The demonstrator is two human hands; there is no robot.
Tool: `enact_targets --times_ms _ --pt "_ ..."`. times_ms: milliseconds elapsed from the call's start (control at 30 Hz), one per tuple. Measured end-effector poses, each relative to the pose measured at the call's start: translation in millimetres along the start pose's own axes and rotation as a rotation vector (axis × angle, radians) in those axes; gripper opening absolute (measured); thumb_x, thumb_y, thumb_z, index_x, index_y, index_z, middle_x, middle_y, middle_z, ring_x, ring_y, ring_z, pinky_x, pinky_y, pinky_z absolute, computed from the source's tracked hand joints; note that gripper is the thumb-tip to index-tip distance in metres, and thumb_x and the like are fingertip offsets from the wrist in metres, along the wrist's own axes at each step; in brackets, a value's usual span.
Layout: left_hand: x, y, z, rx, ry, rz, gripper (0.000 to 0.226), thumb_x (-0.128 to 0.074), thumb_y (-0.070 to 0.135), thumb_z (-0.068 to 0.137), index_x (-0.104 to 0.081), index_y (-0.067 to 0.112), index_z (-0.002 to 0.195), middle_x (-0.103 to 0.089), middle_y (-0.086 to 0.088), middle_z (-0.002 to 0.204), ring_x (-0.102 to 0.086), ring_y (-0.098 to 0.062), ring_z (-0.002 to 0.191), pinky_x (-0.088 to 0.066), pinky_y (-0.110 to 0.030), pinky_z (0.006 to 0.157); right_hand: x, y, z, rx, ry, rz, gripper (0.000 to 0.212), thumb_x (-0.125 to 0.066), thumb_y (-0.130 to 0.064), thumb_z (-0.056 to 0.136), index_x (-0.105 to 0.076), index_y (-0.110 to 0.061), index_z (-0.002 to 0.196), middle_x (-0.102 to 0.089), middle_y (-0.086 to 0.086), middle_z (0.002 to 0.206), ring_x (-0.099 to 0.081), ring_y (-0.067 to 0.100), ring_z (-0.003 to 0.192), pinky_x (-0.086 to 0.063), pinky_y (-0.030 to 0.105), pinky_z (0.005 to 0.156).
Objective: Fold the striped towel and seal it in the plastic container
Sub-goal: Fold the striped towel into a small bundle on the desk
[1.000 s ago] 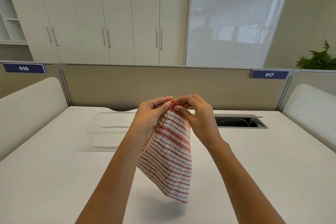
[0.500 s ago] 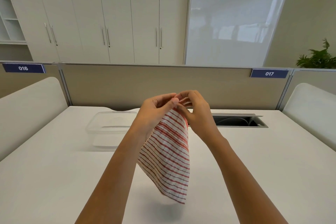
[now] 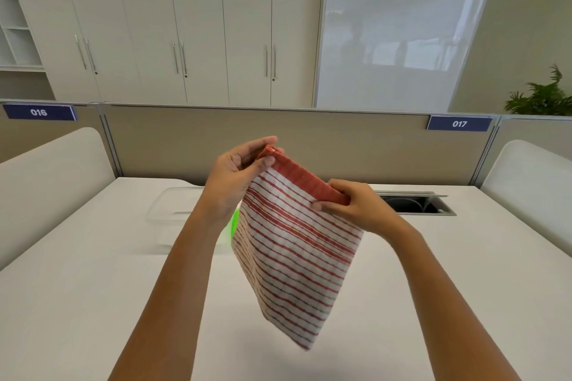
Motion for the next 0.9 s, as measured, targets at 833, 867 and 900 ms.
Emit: enact_targets --times_ms 833,867,900 --pt "36 -166 -16 0.355 0.208 0.568 0.029 -0.046 0.020 0.096 -0.051 0.013 0.124 -0.062 -0.016 0.115 -0.057 -0.025 0.096 -0.043 -0.028 0.077 -34 127 -15 -0.397 0.141 0.324 0.031 -0.069 -0.025 0.081 -0.058 -0.013 0.108 -0.066 0.006 0.103 -0.066 0.022 0.094 -0.053 0.019 0.060" --pt "39 -186 -20 0.428 0.217 0.587 0.029 -0.046 0.019 0.096 -0.051 0.010 0.123 -0.063 -0.020 0.116 -0.057 -0.027 0.096 -0.041 -0.029 0.078 -48 144 -13 -0.446 0.141 0.314 0.030 -0.068 -0.022 0.083 -0.056 -0.014 0.109 -0.065 0.007 0.107 -0.065 0.024 0.096 -0.052 0.019 0.060" --pt "41 -203 -25 0.485 0.230 0.590 0.030 -0.046 0.018 0.096 -0.050 0.008 0.124 -0.063 -0.022 0.114 -0.057 -0.028 0.095 -0.041 -0.031 0.079 -61 159 -11 -0.494 0.151 0.313 0.030 -0.066 -0.019 0.084 -0.055 -0.015 0.112 -0.064 0.008 0.110 -0.064 0.025 0.097 -0.053 0.021 0.063"
Point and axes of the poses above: each hand's wrist, its own z-axis towards the middle knuckle, its own x-axis out of the back of the hand, y = z × x, the point moved 5 cm from there along z, towards the middle knuckle
